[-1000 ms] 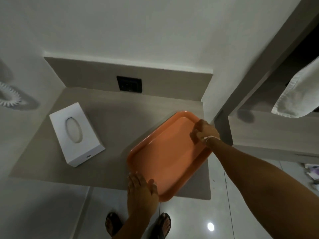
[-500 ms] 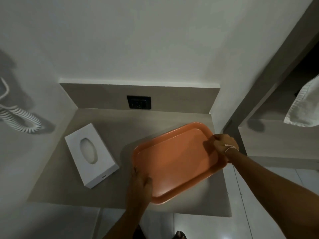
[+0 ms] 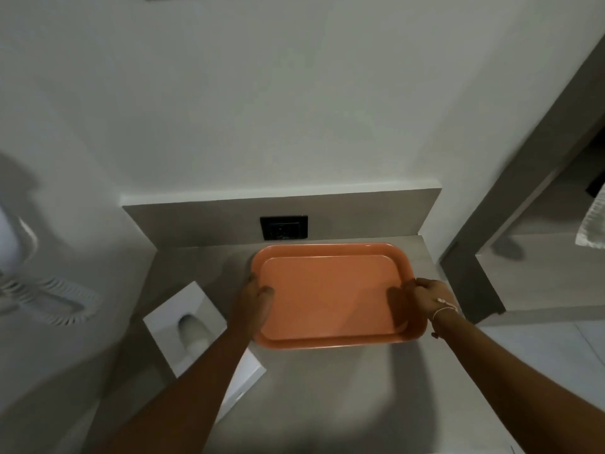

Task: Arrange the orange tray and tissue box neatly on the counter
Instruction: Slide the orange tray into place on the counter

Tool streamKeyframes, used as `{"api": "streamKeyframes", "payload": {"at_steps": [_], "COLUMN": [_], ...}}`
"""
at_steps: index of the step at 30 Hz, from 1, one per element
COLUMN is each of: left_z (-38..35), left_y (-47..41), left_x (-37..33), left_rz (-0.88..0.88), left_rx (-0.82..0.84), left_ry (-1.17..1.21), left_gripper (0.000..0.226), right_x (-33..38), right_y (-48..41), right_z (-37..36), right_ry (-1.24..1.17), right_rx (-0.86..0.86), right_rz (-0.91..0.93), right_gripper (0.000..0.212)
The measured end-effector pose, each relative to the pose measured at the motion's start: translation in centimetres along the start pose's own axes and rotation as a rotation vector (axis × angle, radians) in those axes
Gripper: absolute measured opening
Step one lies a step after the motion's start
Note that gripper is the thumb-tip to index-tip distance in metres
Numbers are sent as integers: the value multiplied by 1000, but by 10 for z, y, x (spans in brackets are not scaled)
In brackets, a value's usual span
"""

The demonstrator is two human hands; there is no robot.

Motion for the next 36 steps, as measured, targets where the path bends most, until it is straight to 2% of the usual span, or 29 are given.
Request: {"api": "streamKeyframes", "payload": {"at_steps": [4, 9, 12, 14, 19, 22, 25, 26, 28, 31, 36], "left_z": [18, 23, 17, 14, 5, -1, -11, -17, -34, -63, -99], "left_y": [-26, -49, -57, -60, -65, -65, -54, -45, -25, 8, 55], "left_x": [4, 19, 29, 35, 45, 48, 45, 42, 38, 32, 36], "left_rz": [59, 123, 116, 113, 112, 78, -96, -135, -204, -272, -213], "left_rx": [17, 81, 115, 122, 136, 187, 220, 226, 240, 264, 322], "left_ry": [16, 118, 49, 5, -24, -133, -512, -569, -633, -693, -699], "left_gripper": [58, 53, 38, 34, 41, 58, 69, 70, 73, 75, 77], "right_x": [18, 35, 39, 40, 34, 34, 35, 32, 19, -3, -34], "right_y": [2, -4, -5, -8, -13, -8, 13, 23, 46, 78, 101], "right_z": [-19, -32, -35, -37, -42, -43, -45, -49, -63, -83, -101], "right_ry": [-27, -21, -41, -40, -28, -19, 121, 210, 368, 476, 621], "right_rx": [-10, -32, -39, -48, -68, -38, -86, -121, -129, -75, -35], "right_rz": [-32, 26, 17, 35, 49, 66, 267, 359, 513, 673, 735], "right_gripper": [28, 31, 22, 26, 36, 37, 44, 51, 66, 72, 69]}}
Point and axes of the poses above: each hand's wrist, its own y-axis away from the middle knuckle, its own z-axis out of the back of the hand, x = y × z, the point moved 3 cm from there along -y, towards the middle knuckle, and after that the axes turned 11 degrees about -z, right-handed, at the moved point
